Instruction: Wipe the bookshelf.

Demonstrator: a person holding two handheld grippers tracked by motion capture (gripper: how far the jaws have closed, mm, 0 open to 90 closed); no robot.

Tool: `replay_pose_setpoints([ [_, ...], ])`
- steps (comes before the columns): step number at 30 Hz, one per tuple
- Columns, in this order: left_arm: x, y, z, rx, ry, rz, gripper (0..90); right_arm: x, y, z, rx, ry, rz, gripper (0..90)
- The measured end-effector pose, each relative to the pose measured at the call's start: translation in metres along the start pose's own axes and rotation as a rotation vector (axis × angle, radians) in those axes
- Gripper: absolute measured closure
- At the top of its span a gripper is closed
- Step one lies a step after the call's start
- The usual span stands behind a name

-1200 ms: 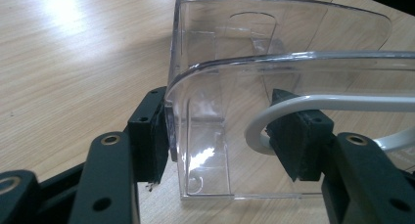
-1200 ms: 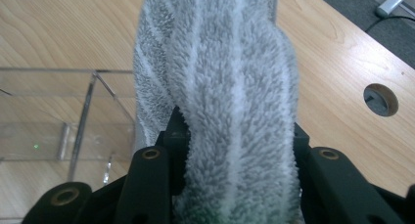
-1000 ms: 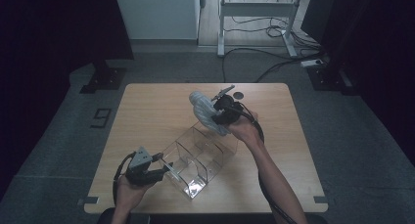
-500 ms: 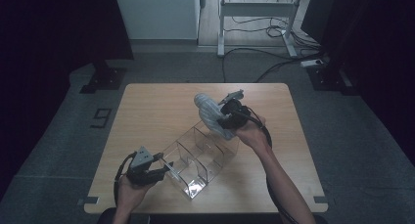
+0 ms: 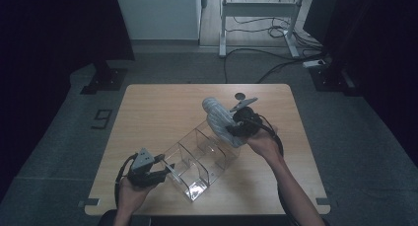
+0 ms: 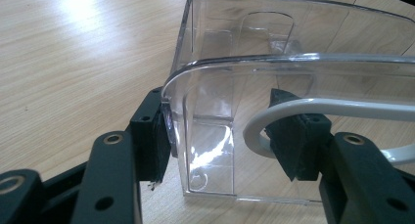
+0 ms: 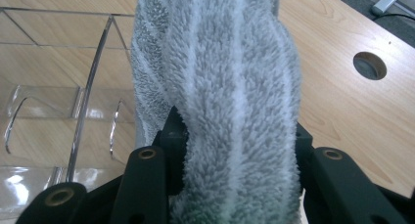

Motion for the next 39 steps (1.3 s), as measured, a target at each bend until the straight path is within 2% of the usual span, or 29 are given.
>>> replay_pose_setpoints([
  [6,0.0,-0.001,0.0,0.003,0.0,0.005,44.3,0.011,-0.001,-0.008,-0.017,-0.005,0.015,58.1],
  [23,-0.001,-0.001,0.0,0.0,0.002,0.003,44.4,0.038,-0.005,-0.023,-0.018,-0.012,0.031,59.0],
  [39,-0.001,-0.003,0.0,-0.005,0.0,0.0,44.3,0.063,-0.011,-0.02,-0.028,-0.008,0.066,60.1],
])
Point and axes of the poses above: each handheld gripper's, and its own axes: z roughly forward along the jaws, x roughly out of its underside, y roughly to its left, the point moved 6 cm from there along z, roughly forward along the jaws, and after that the axes turned 10 degrees about z, right-handed, at the moved point
